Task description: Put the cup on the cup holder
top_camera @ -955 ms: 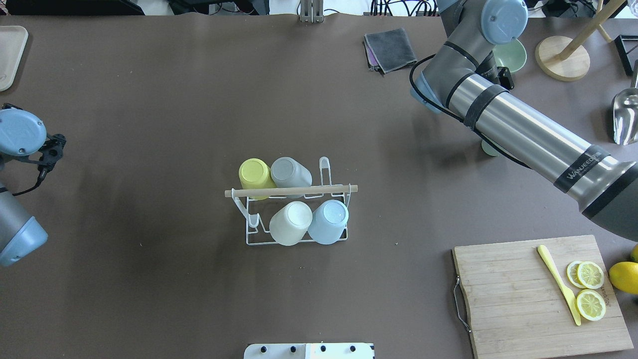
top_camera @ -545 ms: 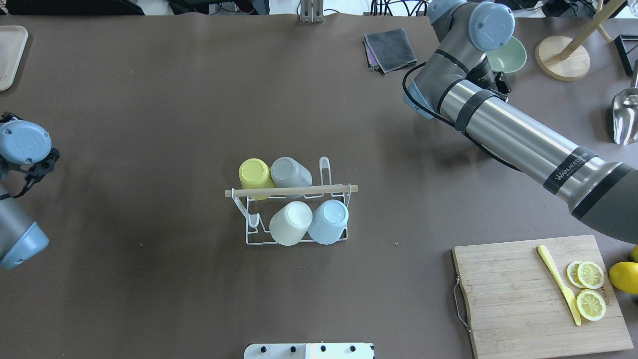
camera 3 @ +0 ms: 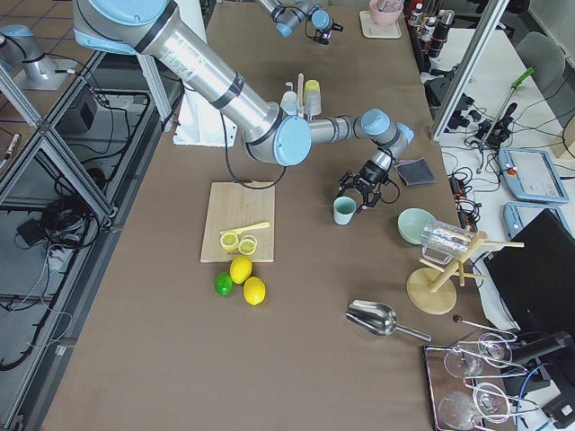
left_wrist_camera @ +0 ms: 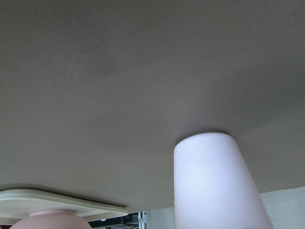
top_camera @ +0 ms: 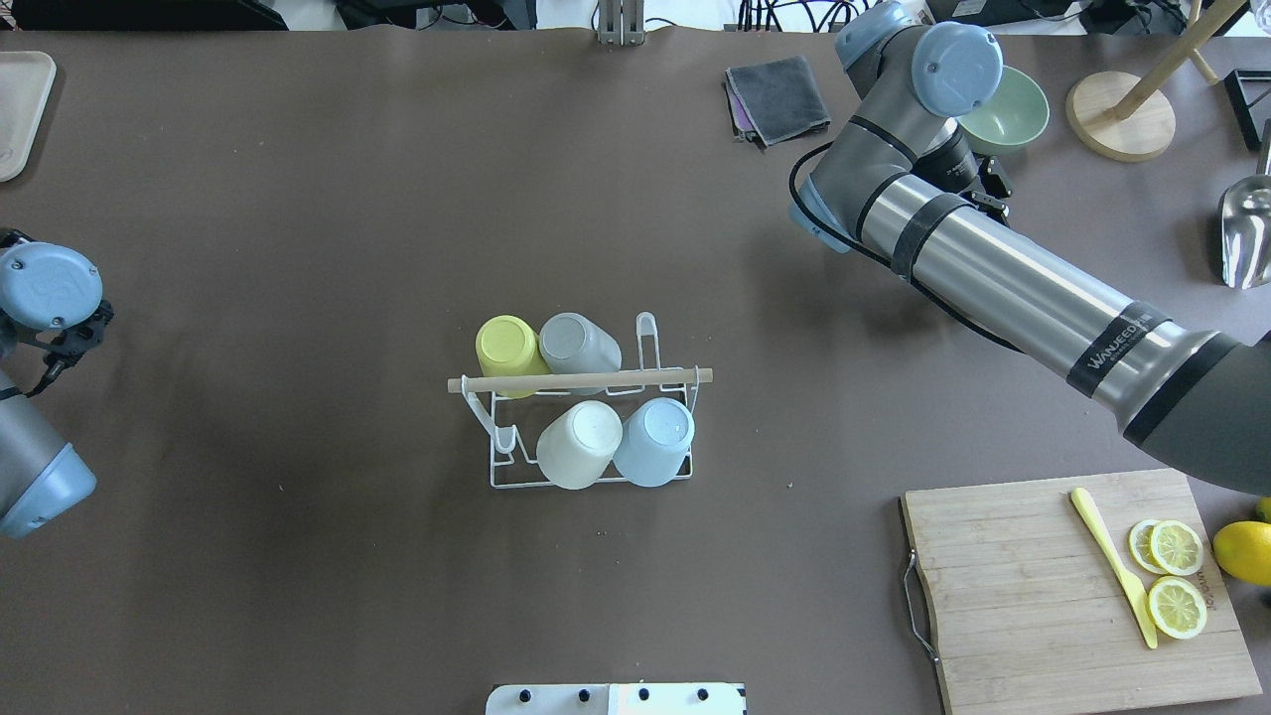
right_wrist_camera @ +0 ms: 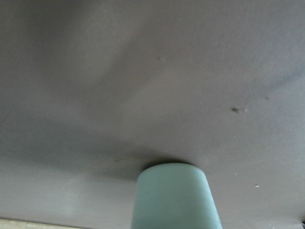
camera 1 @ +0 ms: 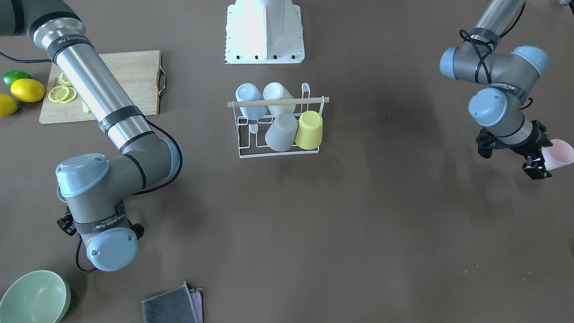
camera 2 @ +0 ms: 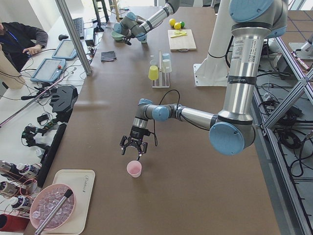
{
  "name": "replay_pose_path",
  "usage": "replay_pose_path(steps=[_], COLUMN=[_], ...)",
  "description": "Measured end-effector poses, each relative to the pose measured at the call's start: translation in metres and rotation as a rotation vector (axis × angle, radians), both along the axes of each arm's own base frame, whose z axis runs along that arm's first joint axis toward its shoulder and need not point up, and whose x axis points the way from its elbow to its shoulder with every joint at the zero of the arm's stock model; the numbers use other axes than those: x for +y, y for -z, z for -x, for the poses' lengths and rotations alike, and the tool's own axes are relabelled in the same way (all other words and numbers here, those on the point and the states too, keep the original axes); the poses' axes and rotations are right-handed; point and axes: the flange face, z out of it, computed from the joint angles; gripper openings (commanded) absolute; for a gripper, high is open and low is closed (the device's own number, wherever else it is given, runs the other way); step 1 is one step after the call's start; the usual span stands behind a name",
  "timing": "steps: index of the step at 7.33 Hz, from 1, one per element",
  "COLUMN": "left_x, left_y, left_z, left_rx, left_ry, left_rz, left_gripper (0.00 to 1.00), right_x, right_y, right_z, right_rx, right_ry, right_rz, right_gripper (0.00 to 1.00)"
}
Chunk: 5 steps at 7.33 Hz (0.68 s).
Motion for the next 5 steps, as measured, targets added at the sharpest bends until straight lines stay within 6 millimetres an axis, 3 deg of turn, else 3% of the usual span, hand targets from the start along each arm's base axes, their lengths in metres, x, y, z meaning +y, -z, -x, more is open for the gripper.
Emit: replay_pose_path(steps=[2,5], left_x=[0.004,0.010], left_y=[0.005,-0.007], left_z=[0.001,0.001], left_rx=[0.002,0.029], left_ry=[0.088,0.226], left_rz=[0.026,0.054], left_gripper=[0.98,0.98], right_x=[0.004,0.012], right_y=[-0.002,-0.009], right_z=[0.002,0.011], right_rx=[0.021,0.045], right_ry=[0.033,0.075], right_rz=[0.004,0.005], right_gripper=[0.99,0.99])
